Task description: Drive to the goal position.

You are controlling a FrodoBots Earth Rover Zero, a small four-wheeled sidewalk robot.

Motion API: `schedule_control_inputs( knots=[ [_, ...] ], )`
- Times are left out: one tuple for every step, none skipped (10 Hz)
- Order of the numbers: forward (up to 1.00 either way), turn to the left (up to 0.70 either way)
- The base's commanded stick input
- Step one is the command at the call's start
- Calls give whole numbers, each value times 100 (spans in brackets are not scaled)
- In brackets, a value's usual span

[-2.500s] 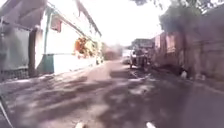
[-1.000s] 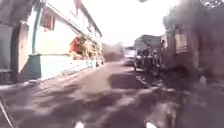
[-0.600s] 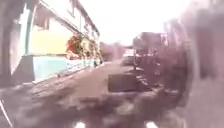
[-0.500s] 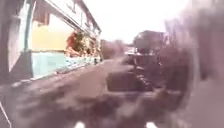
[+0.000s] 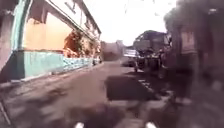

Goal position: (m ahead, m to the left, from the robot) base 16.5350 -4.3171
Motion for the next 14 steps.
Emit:
schedule_control_inputs(
  knots=[
    [70,0],
    [70,0],
    [70,0],
    [70,0],
    [70,0],
    [70,0],
    [70,0],
    [70,0],
    [70,0],
    [70,0],
    [70,0],
    [70,0],
    [70,0],
    [70,0]
  ],
)
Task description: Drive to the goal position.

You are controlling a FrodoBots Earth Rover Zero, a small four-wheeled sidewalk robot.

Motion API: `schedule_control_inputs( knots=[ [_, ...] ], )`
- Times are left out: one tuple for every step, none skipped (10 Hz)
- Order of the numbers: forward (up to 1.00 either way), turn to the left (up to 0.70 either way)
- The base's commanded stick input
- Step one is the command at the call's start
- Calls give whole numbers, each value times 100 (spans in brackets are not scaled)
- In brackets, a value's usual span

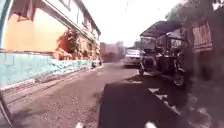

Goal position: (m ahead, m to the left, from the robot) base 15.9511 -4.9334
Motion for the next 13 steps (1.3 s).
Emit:
schedule_control_inputs(
  knots=[
    [70,0],
    [70,0],
    [70,0],
    [70,0],
    [70,0],
    [70,0],
    [70,0],
    [70,0],
    [70,0],
    [70,0],
    [70,0],
    [70,0],
    [70,0]
  ],
)
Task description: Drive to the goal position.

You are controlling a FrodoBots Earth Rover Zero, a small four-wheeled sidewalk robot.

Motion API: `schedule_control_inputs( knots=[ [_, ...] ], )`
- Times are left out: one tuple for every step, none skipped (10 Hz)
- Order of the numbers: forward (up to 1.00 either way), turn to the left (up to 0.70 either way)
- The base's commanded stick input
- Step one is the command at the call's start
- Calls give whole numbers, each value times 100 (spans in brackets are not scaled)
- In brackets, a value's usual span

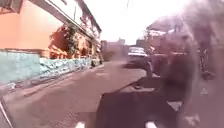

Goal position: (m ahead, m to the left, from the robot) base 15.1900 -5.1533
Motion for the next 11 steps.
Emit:
schedule_control_inputs(
  knots=[
    [70,0],
    [70,0],
    [70,0],
    [70,0],
    [70,0],
    [70,0],
    [70,0],
    [70,0],
    [70,0],
    [70,0],
    [70,0]
  ],
)
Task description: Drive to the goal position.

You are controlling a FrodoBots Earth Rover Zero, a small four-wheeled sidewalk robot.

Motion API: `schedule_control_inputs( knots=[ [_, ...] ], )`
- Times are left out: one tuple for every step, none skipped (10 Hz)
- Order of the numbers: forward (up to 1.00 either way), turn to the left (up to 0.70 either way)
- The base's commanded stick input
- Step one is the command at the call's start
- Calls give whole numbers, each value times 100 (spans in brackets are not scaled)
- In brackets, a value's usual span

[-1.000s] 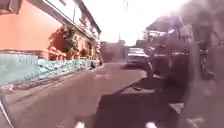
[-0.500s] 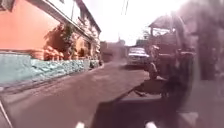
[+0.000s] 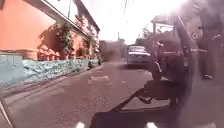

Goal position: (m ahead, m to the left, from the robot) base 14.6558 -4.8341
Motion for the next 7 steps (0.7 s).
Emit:
schedule_control_inputs(
  knots=[
    [70,0],
    [70,0],
    [70,0],
    [70,0],
    [70,0],
    [70,0],
    [70,0]
  ],
)
